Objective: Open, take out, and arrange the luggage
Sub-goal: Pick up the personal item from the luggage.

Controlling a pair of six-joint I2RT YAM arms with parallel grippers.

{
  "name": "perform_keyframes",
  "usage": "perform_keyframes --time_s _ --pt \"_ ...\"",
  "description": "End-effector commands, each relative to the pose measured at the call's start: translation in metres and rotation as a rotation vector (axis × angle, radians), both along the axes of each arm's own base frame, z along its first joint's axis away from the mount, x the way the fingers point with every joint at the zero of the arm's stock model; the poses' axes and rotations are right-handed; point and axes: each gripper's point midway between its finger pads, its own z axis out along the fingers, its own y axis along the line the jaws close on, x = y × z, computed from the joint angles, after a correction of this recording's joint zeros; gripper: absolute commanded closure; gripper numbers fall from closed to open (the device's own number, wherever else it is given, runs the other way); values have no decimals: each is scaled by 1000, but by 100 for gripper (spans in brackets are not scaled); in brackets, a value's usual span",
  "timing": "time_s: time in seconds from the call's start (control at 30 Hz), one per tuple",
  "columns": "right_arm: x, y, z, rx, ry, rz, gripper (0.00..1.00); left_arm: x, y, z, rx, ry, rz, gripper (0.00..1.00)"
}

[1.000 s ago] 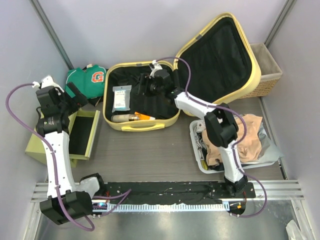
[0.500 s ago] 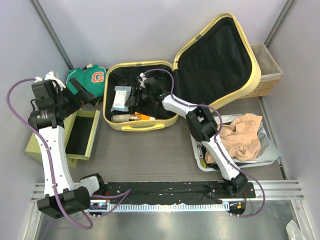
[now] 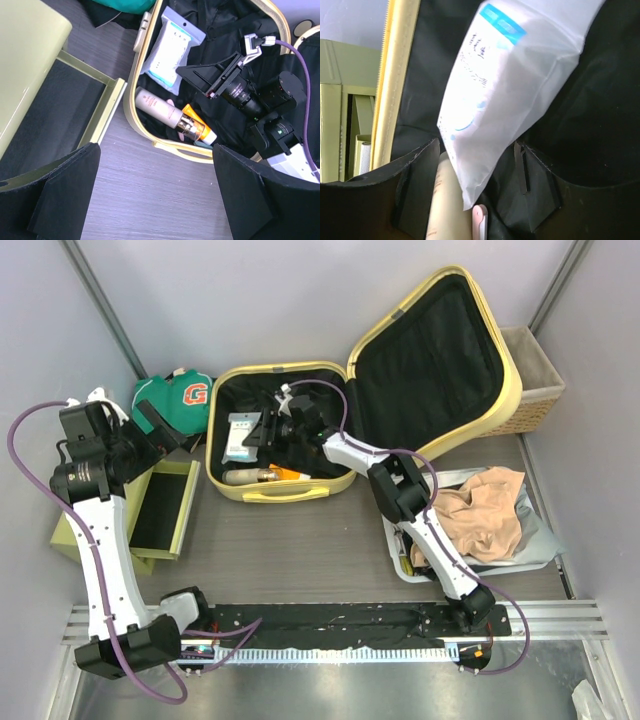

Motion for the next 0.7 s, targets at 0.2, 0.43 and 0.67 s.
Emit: perform_keyframes --time_s 0.2,0.43,0.67 --pt "2 19 37 136 -30 25 69 -16 13 15 104 -34 45 0" --pt "8 10 122 302 -154 -11 99 -21 13 17 106 -46 66 0" --pt "-13 -20 204 355 -245 -57 99 -22 19 30 108 -94 125 0"
